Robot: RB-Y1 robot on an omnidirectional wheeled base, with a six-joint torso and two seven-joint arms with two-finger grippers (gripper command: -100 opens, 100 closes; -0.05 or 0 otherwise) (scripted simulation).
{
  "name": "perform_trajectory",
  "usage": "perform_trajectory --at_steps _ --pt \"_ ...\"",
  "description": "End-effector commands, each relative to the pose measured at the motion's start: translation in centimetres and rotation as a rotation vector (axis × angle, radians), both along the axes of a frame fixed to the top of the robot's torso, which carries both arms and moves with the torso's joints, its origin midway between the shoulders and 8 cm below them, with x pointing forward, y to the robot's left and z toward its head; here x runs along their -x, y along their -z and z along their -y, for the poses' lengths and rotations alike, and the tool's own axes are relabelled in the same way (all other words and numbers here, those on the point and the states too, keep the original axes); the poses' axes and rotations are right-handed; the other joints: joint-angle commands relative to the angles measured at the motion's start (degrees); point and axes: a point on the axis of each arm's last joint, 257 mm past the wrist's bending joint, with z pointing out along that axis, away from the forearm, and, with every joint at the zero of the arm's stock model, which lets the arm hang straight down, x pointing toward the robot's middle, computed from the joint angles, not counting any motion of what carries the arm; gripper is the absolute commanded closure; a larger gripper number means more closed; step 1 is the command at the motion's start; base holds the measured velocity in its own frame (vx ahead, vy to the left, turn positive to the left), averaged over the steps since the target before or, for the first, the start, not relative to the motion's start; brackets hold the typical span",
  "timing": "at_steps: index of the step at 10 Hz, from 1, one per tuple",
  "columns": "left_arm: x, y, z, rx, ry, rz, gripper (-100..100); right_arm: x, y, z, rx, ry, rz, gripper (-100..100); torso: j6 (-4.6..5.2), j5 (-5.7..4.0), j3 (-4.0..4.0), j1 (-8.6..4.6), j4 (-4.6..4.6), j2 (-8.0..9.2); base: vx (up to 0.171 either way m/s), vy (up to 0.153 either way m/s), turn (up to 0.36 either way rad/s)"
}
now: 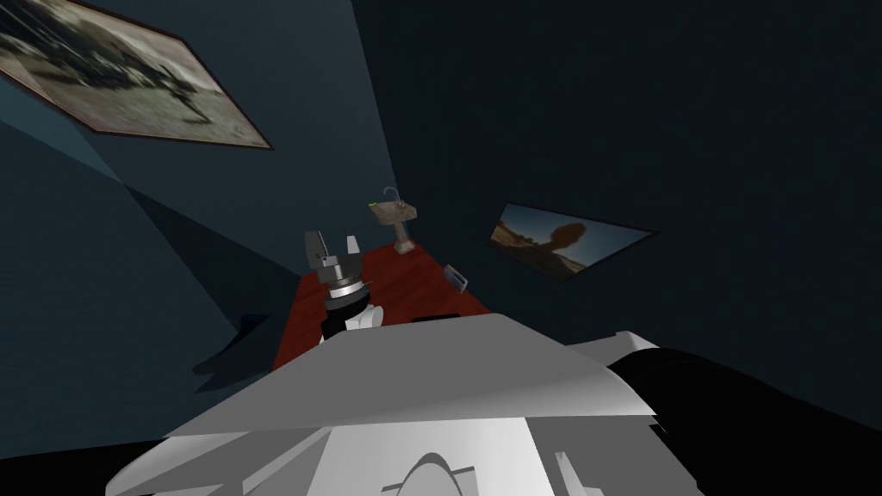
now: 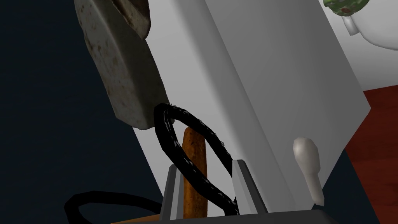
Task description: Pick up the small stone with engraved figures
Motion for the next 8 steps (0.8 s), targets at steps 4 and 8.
perform_trajectory --at_steps 4,8 --pt "0.0 0.0 0.0 0.000 0.000 0.000 0 3.9 -1.9 -0.9 0.034 0.027 -0.003 100 0.05 0.10 0.03 0.08 0.01 0.04 0.028 -0.010 0.059" --pt "0.0 0.0 0.0 0.000 0.000 0.000 0 4.5 -3.1 -0.2 0.054 0.037 -0.005 0 0.04 0.16 0.05 0.19 0.04 0.06 0.013 -0.007 0.014"
